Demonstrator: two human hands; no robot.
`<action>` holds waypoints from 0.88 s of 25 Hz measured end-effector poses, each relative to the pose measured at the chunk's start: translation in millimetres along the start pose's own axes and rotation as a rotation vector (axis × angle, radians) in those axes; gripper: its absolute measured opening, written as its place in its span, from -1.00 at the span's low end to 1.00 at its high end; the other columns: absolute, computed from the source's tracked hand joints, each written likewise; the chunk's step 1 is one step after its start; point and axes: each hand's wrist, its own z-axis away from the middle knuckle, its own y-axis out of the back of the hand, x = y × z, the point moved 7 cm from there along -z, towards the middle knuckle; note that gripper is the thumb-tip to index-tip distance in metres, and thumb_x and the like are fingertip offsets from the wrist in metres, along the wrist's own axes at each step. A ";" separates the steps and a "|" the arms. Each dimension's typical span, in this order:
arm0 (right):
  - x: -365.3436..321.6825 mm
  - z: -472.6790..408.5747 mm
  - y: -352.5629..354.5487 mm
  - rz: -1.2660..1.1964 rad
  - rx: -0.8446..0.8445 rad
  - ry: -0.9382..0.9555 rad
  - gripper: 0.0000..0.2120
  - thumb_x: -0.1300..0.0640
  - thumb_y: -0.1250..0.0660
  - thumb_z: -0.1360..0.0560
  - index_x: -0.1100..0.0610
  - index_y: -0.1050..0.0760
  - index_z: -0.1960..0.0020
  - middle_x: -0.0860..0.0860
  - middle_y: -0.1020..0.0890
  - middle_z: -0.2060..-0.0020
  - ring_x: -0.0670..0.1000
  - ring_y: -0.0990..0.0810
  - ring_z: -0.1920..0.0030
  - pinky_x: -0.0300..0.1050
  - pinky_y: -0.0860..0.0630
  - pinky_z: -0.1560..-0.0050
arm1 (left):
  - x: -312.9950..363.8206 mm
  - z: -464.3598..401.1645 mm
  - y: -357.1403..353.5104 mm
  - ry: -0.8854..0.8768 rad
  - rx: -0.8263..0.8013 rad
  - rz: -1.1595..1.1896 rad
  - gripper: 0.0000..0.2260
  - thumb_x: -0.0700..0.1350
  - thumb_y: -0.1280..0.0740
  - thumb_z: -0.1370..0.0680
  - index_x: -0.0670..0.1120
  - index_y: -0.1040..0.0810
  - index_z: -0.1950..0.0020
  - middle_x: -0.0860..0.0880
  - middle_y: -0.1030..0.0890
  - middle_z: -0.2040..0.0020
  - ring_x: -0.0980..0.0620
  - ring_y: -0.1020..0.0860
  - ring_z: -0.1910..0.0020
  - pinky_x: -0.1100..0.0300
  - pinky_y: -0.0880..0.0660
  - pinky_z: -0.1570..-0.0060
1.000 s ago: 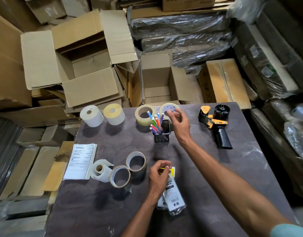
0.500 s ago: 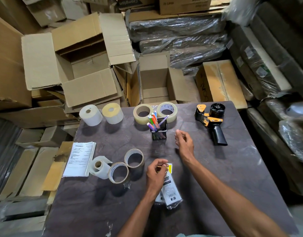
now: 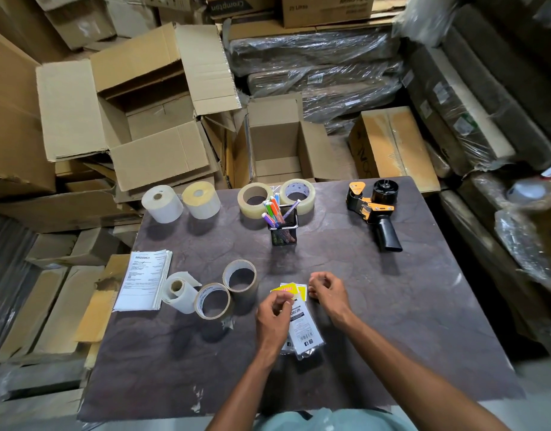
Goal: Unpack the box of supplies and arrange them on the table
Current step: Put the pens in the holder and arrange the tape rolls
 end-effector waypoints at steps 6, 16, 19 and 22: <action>15.2 20.1 -5.6 0.152 -0.019 -0.020 -0.97 0.13 -0.40 -0.49 0.04 -0.57 0.07 0.06 -0.71 0.17 0.02 -0.68 0.20 0.06 -0.67 0.05 | -12.9 11.2 8.9 -0.037 0.073 -0.207 -0.81 -0.19 -0.40 -0.43 0.11 -0.60 0.08 0.14 -0.63 0.07 0.02 -0.62 0.09 0.01 -0.60 0.04; 22.9 54.2 -23.2 0.267 -0.134 -0.054 -0.78 0.23 -0.51 -0.42 0.13 -0.53 -0.01 0.11 -0.71 0.07 0.05 -0.69 0.13 -0.05 -0.63 0.06 | -30.2 18.7 5.7 0.208 -0.007 0.023 -0.60 -0.42 -0.31 -0.47 0.01 -0.46 -0.17 -0.15 -0.65 -0.12 0.05 -0.66 0.10 0.24 -0.55 0.23; 20.6 61.0 -25.2 0.177 -0.195 -0.074 -0.81 0.37 -0.40 -0.48 0.29 -0.61 -0.09 0.21 -0.71 0.02 0.06 -0.69 0.20 -0.09 -0.64 0.15 | -21.0 22.9 8.2 0.186 -0.046 0.073 -0.63 -0.37 -0.35 -0.48 0.07 -0.48 -0.10 -0.08 -0.66 -0.07 0.11 -0.65 0.11 0.19 -0.57 0.18; 23.8 64.9 -21.5 0.050 -0.204 -0.142 -0.85 0.40 -0.36 -0.51 0.31 -0.62 -0.05 0.21 -0.71 0.10 -0.02 -0.69 0.31 -0.19 -0.61 0.31 | -9.1 19.7 28.8 0.041 0.044 -0.144 -0.66 -0.25 -0.41 -0.45 0.09 -0.51 -0.14 0.00 -0.53 -0.11 0.12 -0.57 0.01 0.15 -0.56 0.01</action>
